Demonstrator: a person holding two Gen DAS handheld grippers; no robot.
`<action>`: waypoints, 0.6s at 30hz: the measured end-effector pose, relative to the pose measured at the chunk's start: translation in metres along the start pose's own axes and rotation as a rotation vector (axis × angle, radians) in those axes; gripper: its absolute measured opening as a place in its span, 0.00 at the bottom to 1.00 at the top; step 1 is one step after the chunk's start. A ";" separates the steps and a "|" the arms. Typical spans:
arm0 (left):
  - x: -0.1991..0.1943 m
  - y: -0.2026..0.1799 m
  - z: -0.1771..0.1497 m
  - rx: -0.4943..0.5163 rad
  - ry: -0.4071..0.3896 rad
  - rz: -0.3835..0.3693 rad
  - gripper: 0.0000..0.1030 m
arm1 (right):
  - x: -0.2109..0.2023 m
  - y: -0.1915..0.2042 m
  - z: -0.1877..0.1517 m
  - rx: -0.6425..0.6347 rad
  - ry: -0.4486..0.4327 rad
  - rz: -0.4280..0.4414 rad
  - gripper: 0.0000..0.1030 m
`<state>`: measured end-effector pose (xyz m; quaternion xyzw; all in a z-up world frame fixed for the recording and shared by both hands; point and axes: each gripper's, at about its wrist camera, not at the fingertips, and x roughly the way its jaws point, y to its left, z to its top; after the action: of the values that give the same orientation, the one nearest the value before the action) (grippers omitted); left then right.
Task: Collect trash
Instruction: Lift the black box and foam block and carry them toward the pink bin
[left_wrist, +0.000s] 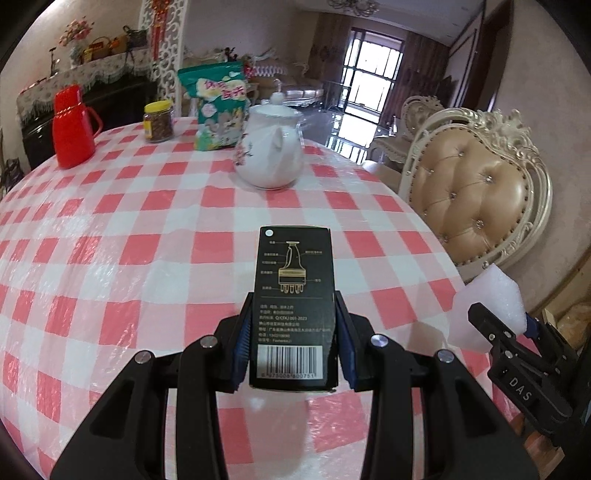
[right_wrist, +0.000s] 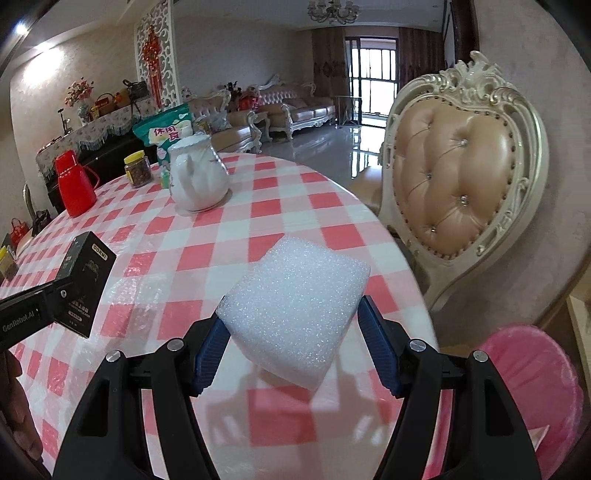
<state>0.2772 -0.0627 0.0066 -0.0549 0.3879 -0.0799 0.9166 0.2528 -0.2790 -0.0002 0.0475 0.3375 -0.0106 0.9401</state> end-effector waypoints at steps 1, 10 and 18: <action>-0.001 -0.003 0.000 0.005 0.000 -0.007 0.37 | -0.003 -0.005 -0.001 0.002 -0.001 -0.004 0.63; -0.012 -0.044 -0.006 0.091 -0.016 -0.037 0.37 | -0.024 -0.041 -0.015 0.026 -0.003 -0.033 0.63; -0.026 -0.091 -0.017 0.194 -0.038 -0.067 0.37 | -0.048 -0.071 -0.026 0.045 -0.015 -0.052 0.63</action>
<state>0.2376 -0.1481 0.0275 0.0196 0.3590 -0.1468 0.9215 0.1958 -0.3479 0.0041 0.0598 0.3312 -0.0430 0.9407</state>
